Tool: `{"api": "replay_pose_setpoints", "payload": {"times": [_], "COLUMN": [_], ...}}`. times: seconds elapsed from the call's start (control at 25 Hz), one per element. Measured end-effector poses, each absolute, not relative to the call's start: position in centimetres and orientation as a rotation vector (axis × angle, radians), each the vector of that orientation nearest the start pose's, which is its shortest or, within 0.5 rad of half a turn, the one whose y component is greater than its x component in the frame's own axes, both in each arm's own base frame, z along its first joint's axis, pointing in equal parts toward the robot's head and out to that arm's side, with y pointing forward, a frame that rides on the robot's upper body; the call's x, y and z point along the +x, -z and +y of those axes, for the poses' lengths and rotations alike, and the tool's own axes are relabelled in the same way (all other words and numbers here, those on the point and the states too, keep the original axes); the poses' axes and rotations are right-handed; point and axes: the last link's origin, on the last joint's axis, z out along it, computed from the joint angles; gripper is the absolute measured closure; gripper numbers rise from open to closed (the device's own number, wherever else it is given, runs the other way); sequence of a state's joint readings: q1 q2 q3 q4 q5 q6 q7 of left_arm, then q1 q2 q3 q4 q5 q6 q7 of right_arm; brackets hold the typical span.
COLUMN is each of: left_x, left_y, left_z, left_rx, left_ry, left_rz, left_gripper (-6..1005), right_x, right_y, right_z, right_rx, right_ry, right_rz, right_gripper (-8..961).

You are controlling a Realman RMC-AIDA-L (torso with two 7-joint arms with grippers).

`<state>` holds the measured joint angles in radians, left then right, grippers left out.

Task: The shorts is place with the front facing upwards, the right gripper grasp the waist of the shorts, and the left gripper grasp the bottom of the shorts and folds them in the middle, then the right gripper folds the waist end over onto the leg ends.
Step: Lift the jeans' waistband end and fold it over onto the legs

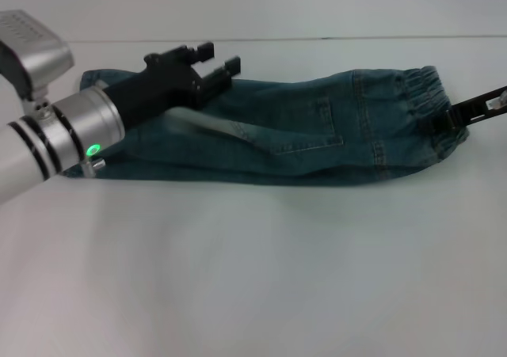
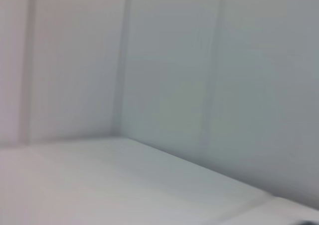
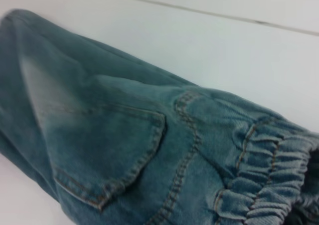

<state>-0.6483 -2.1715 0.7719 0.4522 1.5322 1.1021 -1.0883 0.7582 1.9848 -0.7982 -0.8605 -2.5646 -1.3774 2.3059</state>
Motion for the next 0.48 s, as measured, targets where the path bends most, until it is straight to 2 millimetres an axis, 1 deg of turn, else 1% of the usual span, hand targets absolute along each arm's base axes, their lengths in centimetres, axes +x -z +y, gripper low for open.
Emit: {"api": "replay_pose_setpoints", "payload": {"times": [0.08,0.28,0.44,0.48], "left_x": [-22.2,-22.3,-22.4,-22.4], "left_y": [5.0,7.4,8.8,9.1], "left_z": [39.9,41.2,41.3,41.2], "left_rx": [-2.235,-2.139,-2.091,-2.092], "left_ry": [0.825,0.647,0.507,0.479], "left_rz": [-0.538,-0.441,-0.342,-0.317], "left_gripper": [409,535,636,683], "right_x": [24.3,21.9,20.1,19.7], "right_y": [-6.2,-8.4,-9.6,-9.9], "right_z": [41.2,40.8,40.7,40.6], "right_rx": [-2.404,-2.461,-2.507,-2.518], "right_ry": [0.033,-0.103,-0.22,-0.252], "right_rz": [1.246,1.229,1.21,1.204], "right_gripper": [840,840,839,839]}}
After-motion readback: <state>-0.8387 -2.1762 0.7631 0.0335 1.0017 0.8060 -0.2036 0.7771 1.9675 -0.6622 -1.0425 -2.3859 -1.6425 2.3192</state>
